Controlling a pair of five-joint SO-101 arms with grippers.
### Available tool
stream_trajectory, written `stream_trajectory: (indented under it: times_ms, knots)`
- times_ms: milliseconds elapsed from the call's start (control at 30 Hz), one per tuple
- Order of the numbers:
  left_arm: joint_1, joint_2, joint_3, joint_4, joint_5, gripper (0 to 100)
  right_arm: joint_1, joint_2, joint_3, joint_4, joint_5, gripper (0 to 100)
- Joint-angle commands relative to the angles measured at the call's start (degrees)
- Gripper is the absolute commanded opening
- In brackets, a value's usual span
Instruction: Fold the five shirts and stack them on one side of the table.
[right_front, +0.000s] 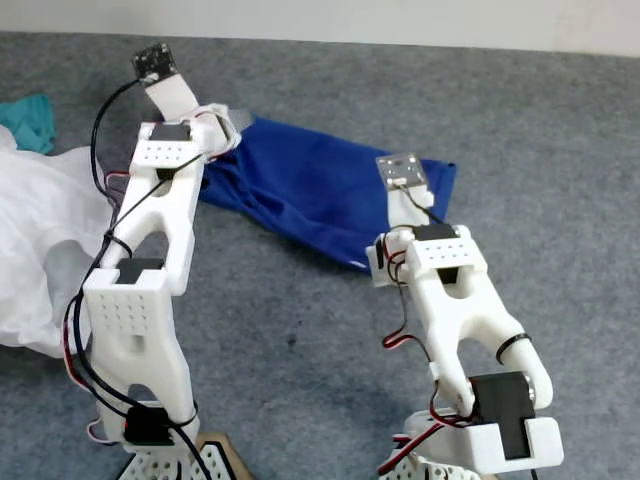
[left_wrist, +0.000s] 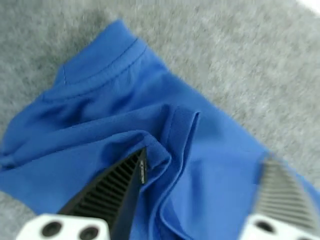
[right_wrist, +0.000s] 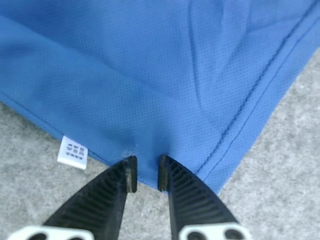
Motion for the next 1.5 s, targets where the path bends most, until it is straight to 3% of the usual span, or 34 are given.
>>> stream_trajectory:
  times_ms: [0, 233, 300, 333, 467, 633, 833, 1100, 1200, 1400, 1467]
  knots:
    - [-2.1, -0.8, -5.5, 0.7, -0.8, 51, -0.5, -2.9, 0.0, -0.9, 0.5, 9.1]
    - [-2.2, -0.8, -16.1, 12.1, -0.7, 52, -0.6, -2.9, 0.0, -2.1, 0.4, 8.7]
    - [-3.2, -0.8, -17.9, 15.6, -0.7, 52, -0.8, -3.3, 0.0, -2.1, 0.4, 4.5]
    - [-3.8, -0.8, -18.5, 17.5, -0.7, 52, -1.7, -3.4, -0.4, -2.1, 0.4, 0.7]
    - [-6.9, -0.8, -21.8, 25.9, -0.4, 52, -6.7, -3.4, -1.5, -3.6, 0.7, 0.5]
    - [-10.2, -2.4, -30.5, 41.9, 5.5, 52, -13.3, -2.9, -6.9, -4.2, 0.4, 0.5]
    - [-10.5, -4.7, -34.0, 56.6, 5.4, 52, -20.6, -2.2, -13.7, -10.0, -5.5, 0.5]
    - [-10.1, -5.1, -29.1, 59.6, 5.3, 51, -24.9, 13.8, -27.4, -10.0, -7.6, 0.5]
    - [-10.5, -5.1, -28.4, 59.6, 4.1, 43, -25.2, 20.0, -33.6, -10.0, -7.5, 0.5]
    - [-14.0, -5.1, -30.3, 58.4, -3.7, 0, -28.8, 24.0, -40.0, -10.0, -7.5, 0.5]
    - [-15.9, -5.0, -31.0, 58.5, -5.3, 4, -30.2, 24.3, -41.0, -10.2, -7.5, 0.5]
